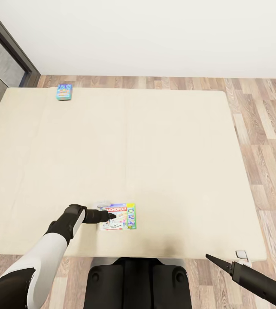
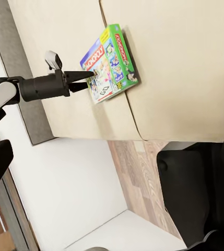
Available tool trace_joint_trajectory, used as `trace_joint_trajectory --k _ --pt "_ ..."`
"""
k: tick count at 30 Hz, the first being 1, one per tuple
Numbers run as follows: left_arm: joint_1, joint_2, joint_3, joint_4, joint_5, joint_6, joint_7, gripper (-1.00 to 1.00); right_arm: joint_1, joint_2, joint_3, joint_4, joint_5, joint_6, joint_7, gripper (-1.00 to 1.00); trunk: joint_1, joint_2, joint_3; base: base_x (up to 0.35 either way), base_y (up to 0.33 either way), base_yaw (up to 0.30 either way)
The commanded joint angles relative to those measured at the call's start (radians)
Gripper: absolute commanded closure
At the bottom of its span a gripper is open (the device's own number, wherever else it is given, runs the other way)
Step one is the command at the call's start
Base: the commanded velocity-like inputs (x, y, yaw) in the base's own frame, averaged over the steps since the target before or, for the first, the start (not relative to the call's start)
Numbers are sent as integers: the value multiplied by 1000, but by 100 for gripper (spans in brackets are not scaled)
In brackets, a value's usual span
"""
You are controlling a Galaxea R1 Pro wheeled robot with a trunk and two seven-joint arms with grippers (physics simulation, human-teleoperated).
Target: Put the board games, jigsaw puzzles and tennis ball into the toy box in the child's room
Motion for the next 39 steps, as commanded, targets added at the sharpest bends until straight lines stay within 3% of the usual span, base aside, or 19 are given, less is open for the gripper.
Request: trace_joint_trajectory --k 1,10,29,39 --pt "0 -1 8 -1 -10 5 -8 -100 0 0 0 0 -3 8 2 -100 1 -2 -1 0 -5 0" --pt "0 -1 8 -1 -10 5 -8 -100 0 0 0 0 -3 8 2 -100 1 -2 -1 0 -8 0" --pt "-1 -1 8 -1 -10 5 -8 -100 0 0 0 0 -3 8 0 -100 1 -2 -1 0 -194 0" --pt "0 -1 10 -2 -10 5 -8 -100 0 0 0 -1 -2 7 0 -100 1 -2 -1 0 -23 0"
